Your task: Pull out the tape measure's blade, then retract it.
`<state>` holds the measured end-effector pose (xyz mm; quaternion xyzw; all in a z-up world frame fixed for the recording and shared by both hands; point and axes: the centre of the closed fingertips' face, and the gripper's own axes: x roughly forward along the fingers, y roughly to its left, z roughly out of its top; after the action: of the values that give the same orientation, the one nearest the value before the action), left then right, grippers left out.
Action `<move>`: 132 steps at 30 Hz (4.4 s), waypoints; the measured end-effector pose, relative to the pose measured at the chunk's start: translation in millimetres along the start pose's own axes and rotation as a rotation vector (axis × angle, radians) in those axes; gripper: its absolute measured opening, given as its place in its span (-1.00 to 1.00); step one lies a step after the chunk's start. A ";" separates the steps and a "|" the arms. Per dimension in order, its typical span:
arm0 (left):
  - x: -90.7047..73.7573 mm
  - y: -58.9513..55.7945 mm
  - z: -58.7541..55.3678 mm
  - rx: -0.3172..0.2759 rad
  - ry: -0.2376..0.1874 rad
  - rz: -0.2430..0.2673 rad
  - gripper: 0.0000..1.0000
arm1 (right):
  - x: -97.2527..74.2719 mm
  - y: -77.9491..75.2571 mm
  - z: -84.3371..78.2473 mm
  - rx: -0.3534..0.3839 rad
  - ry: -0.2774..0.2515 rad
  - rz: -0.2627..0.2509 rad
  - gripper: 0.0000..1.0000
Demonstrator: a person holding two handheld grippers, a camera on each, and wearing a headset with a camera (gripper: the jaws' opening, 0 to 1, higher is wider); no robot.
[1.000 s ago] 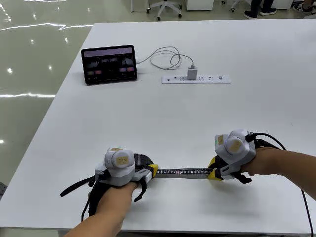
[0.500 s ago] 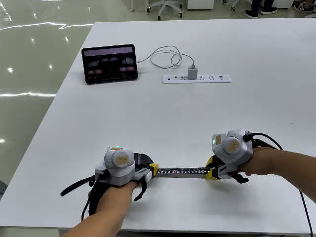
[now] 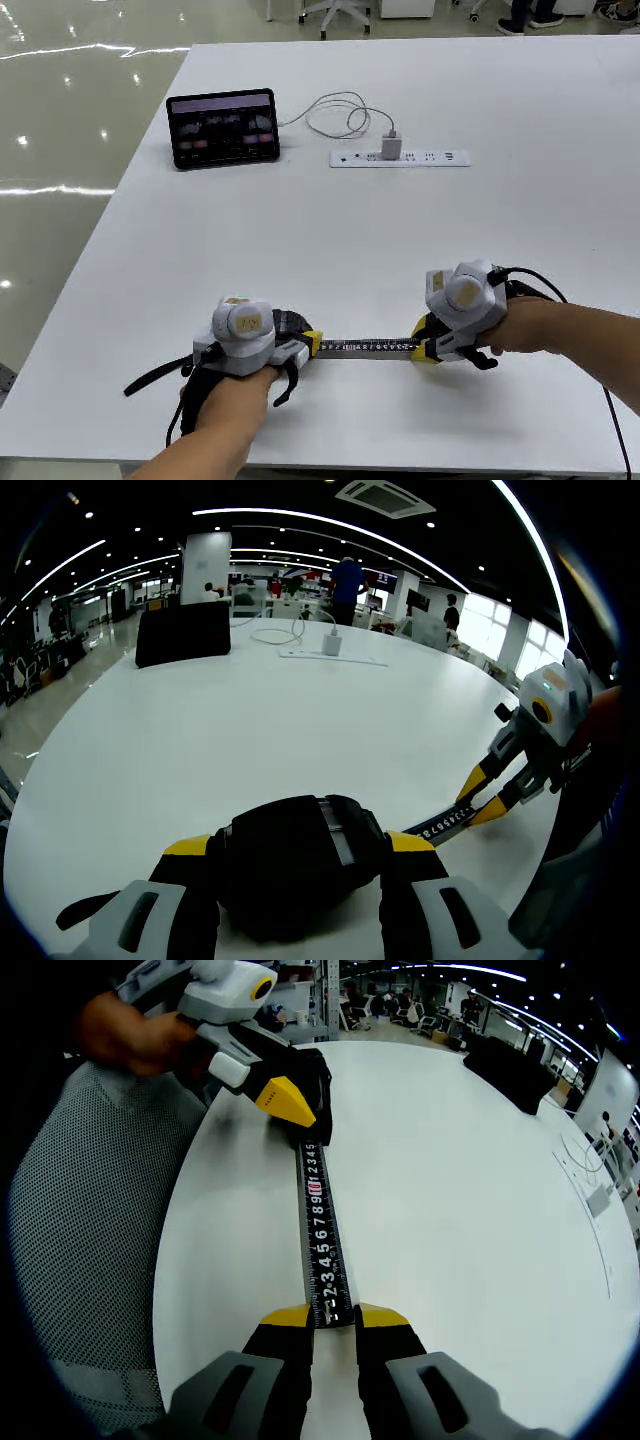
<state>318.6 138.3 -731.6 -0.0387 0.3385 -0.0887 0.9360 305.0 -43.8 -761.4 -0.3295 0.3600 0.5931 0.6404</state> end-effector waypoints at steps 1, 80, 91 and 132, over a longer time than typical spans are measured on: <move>0.1 0.0 0.0 0.000 0.000 0.000 0.22 | 0.3 0.3 0.4 0.000 -0.002 0.000 -0.77; -1.1 -0.2 -1.2 -0.016 0.011 -0.002 0.22 | 25.9 6.6 45.3 0.010 -0.072 0.013 -0.77; -1.7 1.6 -0.9 -0.048 0.013 -0.015 0.21 | 28.4 6.1 49.0 0.027 -0.083 0.015 -0.77; -1.6 0.7 -0.8 -0.037 0.013 -0.030 0.20 | 44.2 10.3 79.4 0.022 -0.105 0.030 -0.77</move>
<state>317.0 139.3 -731.4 -0.0604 0.3457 -0.0970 0.9314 301.9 47.6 -757.4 -0.2852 0.3374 0.6153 0.6529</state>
